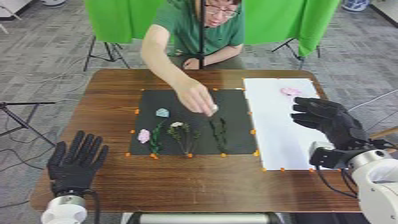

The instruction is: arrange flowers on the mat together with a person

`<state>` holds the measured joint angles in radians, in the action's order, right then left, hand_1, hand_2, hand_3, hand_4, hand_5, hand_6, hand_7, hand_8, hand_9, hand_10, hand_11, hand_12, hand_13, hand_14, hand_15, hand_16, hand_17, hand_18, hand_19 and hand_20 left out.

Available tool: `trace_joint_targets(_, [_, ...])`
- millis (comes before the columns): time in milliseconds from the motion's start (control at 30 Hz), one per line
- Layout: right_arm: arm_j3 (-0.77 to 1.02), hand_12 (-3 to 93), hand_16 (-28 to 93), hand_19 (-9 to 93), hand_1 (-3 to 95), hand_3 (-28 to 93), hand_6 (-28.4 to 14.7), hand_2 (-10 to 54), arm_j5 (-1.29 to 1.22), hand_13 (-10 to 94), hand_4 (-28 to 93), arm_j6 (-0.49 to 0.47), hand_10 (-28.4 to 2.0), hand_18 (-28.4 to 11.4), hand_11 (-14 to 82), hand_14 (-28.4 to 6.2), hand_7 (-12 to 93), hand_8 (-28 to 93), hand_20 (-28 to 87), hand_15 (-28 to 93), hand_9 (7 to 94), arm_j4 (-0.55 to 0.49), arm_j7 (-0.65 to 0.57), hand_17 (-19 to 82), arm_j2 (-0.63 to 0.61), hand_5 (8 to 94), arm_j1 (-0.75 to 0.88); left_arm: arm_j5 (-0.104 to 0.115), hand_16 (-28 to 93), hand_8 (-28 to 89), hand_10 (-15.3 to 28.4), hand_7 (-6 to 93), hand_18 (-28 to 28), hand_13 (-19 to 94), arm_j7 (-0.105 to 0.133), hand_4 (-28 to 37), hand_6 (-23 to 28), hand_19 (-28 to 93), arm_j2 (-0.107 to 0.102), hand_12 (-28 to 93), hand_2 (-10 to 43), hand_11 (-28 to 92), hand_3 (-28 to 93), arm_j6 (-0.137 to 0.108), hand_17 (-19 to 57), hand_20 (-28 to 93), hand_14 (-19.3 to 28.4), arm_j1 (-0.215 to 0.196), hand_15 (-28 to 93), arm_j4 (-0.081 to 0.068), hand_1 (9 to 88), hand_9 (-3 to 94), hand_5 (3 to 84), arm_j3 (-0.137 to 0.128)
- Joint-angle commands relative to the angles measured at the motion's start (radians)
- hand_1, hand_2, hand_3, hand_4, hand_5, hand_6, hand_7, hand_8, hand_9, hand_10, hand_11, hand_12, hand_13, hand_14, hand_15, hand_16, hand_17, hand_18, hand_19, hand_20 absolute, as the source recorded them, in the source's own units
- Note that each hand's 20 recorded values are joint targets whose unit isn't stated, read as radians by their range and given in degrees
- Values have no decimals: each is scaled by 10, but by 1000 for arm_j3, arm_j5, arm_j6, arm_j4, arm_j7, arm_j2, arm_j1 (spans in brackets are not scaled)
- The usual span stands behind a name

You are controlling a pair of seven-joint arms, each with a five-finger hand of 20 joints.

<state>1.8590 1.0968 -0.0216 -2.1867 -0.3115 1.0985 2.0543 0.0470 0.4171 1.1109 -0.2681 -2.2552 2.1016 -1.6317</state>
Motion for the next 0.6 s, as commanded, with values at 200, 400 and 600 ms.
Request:
trace_joint_targets(200, [10, 134, 209, 411, 346, 772, -7, 31, 16, 430, -283, -16, -113, -190, 94, -152, 201, -142, 125, 133, 519, -8, -7, 107, 9, 510, 12, 7, -89, -119, 138, 156, 160, 280, -27, -283, 78, 407, 9, 46, 135, 221, 757, -16, -74, 94, 141, -18, 268, -14, 254, 371, 422, 19])
trace_joint_targets(400, [12, 133, 209, 412, 347, 771, -7, 31, 19, 430, -283, -16, -112, -190, 93, -152, 201, -142, 125, 132, 519, -7, -5, 107, 11, 510, 11, 2, -89, -119, 138, 156, 160, 280, -31, -283, 79, 407, 17, 46, 135, 221, 759, -13, -74, 94, 141, -19, 268, -14, 252, 370, 423, 20])
trace_joint_targets(600, [11, 133, 209, 413, 348, 771, -7, 31, 51, 431, -283, 5, -112, -191, 94, -152, 203, -143, 125, 133, 520, -1, 10, 107, -6, 511, 0, 16, -89, -118, 138, 155, 160, 279, -13, -283, 79, 407, 4, 46, 135, 221, 759, -11, -74, 93, 141, -20, 268, -13, 252, 370, 422, 27])
